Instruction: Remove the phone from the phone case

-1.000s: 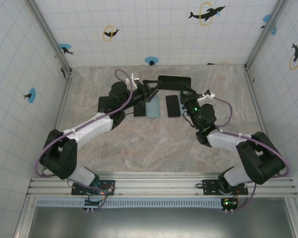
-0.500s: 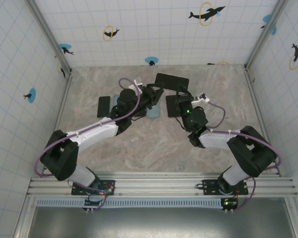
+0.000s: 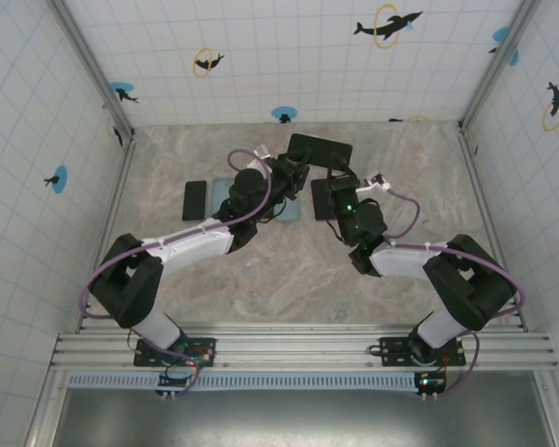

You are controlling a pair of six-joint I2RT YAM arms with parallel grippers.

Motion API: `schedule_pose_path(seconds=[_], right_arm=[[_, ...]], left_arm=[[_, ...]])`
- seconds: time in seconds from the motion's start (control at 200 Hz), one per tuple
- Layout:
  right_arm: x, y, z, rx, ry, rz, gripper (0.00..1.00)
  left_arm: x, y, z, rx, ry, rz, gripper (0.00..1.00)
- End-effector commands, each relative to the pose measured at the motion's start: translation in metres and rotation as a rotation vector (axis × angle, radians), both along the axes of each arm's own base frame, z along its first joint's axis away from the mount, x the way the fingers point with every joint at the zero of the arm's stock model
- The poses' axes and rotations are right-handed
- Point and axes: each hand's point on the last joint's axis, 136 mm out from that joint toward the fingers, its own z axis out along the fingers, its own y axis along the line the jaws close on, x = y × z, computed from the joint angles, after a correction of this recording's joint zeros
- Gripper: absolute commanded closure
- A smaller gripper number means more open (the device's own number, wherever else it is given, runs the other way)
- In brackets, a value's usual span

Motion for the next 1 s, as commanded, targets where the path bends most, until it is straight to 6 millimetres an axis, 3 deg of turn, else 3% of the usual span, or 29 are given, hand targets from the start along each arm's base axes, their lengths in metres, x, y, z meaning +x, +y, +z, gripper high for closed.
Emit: schedule_pose_path(seconds=[0.0, 0.21, 0.37, 0.54, 0.716, 0.996], right_arm=[[-0.002, 0.004, 0.025, 0.036, -0.064, -0.009, 0.96], [-0.003, 0.011, 0.023, 0.010, -0.051, 0.002, 0.93], [-0.006, 0.023, 0.016, -0.048, -0.028, 0.031, 0.88], [-0.008, 0.022, 0.009, -0.058, -0.005, 0.032, 0.84], [-0.009, 0.021, 0.008, -0.079, 0.005, 0.036, 0.71], [-0.016, 0.016, 0.009, -0.161, 0.007, 0.049, 0.57]], left_arm=[[-0.001, 0.003, 0.046, -0.154, -0.072, 0.025, 0.64], [0.004, 0.002, 0.057, -0.171, -0.096, 0.040, 0.69], [0.004, -0.006, 0.060, -0.176, -0.105, 0.009, 0.78], [0.002, -0.004, 0.062, -0.162, -0.116, 0.013, 0.90], [-0.002, -0.004, 0.055, -0.130, -0.118, -0.002, 0.99], [-0.001, -0.001, 0.056, -0.072, -0.158, -0.055, 1.00]])
